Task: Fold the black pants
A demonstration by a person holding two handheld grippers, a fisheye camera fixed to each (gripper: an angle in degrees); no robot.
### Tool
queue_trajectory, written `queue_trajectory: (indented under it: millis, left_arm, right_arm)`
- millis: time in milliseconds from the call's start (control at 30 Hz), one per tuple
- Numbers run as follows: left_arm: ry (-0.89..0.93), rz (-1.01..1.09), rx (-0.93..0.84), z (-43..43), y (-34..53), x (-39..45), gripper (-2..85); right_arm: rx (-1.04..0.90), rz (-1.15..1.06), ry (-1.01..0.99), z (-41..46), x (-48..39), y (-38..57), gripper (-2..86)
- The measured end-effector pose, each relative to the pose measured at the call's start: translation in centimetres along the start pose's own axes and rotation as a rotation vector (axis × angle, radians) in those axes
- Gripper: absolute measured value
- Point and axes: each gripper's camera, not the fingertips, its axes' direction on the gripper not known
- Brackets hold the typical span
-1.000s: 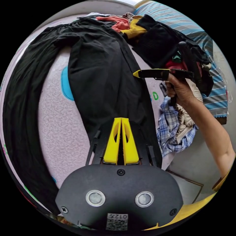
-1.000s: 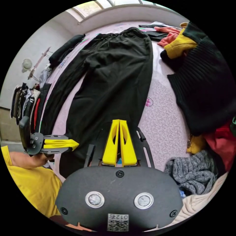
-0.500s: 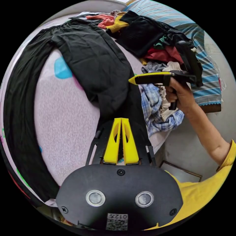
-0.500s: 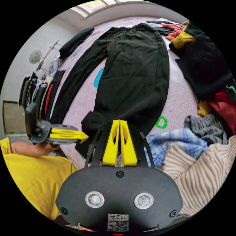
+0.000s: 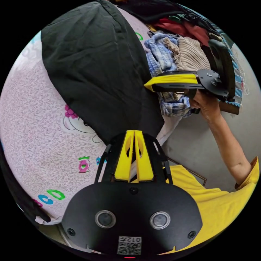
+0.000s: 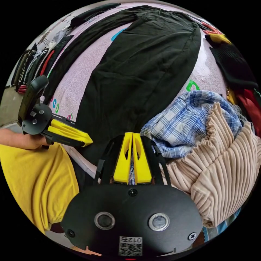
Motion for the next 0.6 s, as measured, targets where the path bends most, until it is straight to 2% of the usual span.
queue_trajectory:
  millis: [133, 267, 367, 433, 533, 600]
  left_arm:
    - [0.058, 0.048, -0.072, 1.1, 3.7, -2.3, 0.5]
    - [0.085, 0.039, 0.046, -1.9, 10.6, -6.7, 0.5]
    - [0.009, -0.139, 0.248, -6.1, 19.4, -14.1, 0.5]
    - [-0.045, -0.374, 0.416, -9.3, 28.2, -21.4, 0.5]
    - [-0.067, -0.587, 0.497, -10.8, 38.7, -29.1, 0.4]
    - [-0.110, -0.641, 0.485, -10.5, 43.7, -32.2, 0.4]
  right_arm:
    - [-0.023, 0.073, 0.025, 3.5, 1.2, -2.5, 0.2]
    - [0.105, -0.037, 0.037, 5.9, -1.9, -4.1, 0.3]
    - [0.178, -0.171, -0.049, 8.3, -4.8, -5.8, 0.3]
    - [0.195, -0.236, -0.069, 10.1, -6.4, -7.5, 0.4]
    - [0.182, -0.310, -0.130, 13.2, -8.9, -11.8, 0.5]
    - [0.195, -0.379, -0.169, 14.7, -11.0, -14.7, 0.6]
